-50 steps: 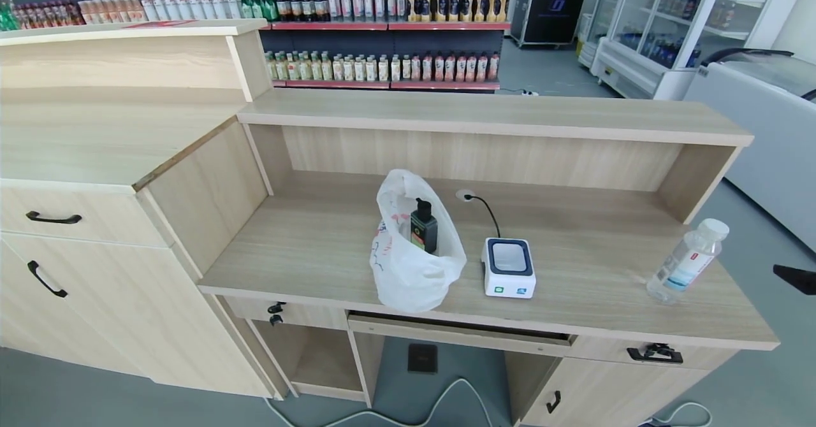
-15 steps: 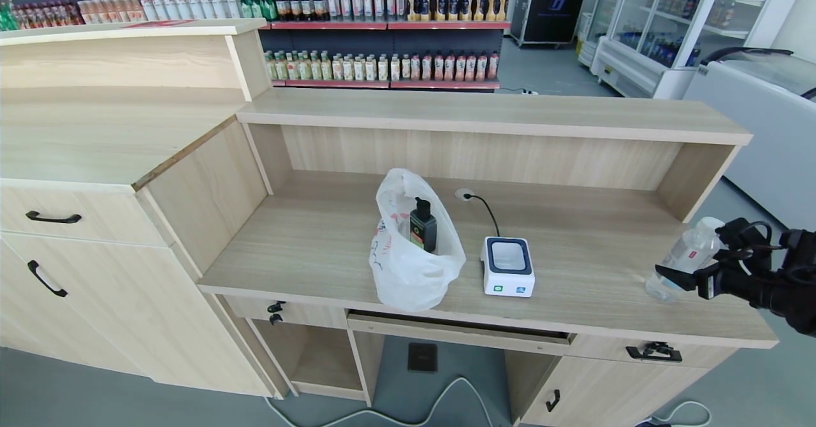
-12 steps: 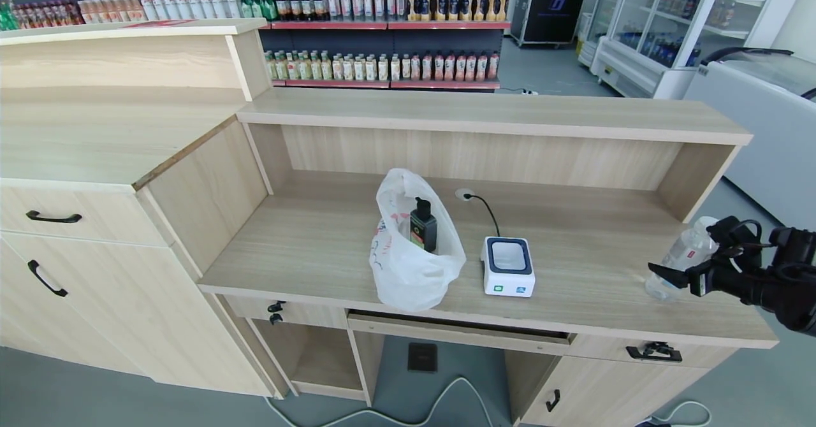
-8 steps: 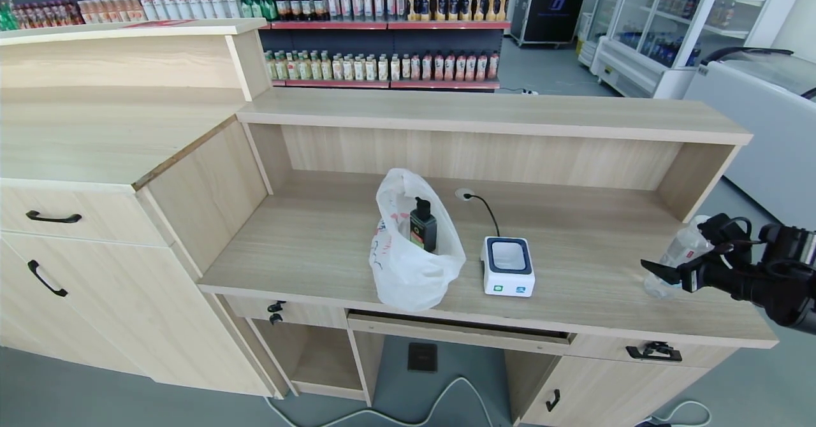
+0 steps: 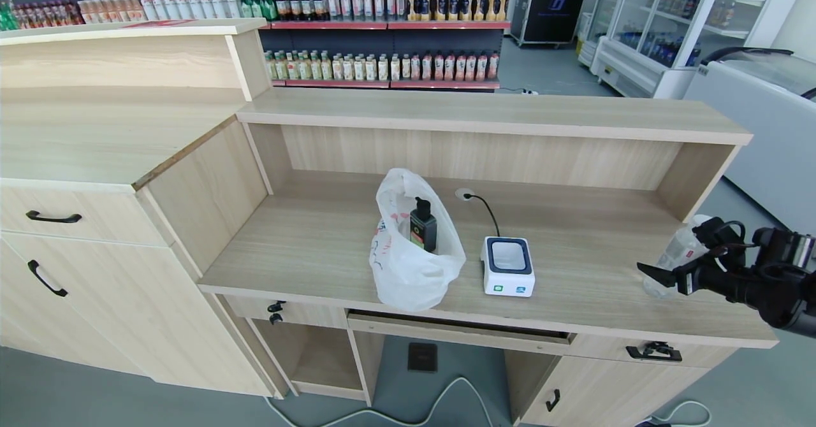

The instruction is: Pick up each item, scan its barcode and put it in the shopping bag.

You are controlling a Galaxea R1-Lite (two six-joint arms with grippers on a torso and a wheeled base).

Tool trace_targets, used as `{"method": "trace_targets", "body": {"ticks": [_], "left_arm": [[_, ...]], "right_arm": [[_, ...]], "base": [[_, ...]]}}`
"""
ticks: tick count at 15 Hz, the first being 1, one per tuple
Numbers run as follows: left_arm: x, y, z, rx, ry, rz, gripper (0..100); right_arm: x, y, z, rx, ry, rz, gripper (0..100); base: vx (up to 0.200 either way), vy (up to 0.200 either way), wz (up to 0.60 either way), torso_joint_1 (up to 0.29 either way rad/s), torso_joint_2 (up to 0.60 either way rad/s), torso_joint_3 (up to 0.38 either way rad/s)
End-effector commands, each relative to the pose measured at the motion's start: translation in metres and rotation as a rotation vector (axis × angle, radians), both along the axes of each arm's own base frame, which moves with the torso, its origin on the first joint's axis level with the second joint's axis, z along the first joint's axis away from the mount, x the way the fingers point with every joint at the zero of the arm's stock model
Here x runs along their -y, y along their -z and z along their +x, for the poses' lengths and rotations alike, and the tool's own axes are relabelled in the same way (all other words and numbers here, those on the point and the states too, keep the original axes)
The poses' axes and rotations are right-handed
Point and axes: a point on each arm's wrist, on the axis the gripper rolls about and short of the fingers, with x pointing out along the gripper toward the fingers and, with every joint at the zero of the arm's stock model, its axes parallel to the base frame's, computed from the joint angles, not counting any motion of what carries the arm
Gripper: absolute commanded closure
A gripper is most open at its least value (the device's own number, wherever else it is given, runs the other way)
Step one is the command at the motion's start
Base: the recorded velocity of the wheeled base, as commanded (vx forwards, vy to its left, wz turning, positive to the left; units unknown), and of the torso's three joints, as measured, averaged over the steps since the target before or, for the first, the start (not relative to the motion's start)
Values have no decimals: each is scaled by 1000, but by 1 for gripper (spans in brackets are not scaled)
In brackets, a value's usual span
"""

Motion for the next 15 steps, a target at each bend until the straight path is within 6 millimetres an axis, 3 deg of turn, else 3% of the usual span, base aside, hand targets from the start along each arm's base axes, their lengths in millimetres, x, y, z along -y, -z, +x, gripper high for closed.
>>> {"method": "trace_targets", "body": {"ticks": [1, 15], "left_arm": [[0, 0, 0, 0, 0, 0, 0], [0, 0, 0, 1, -1, 0, 0]], "right_arm": [[1, 3, 1, -3, 1, 3, 100], [7, -3, 5, 9, 23, 39, 100]], "base": [[0, 0, 0, 0, 0, 0], [0, 0, 0, 0, 0, 0]]}}
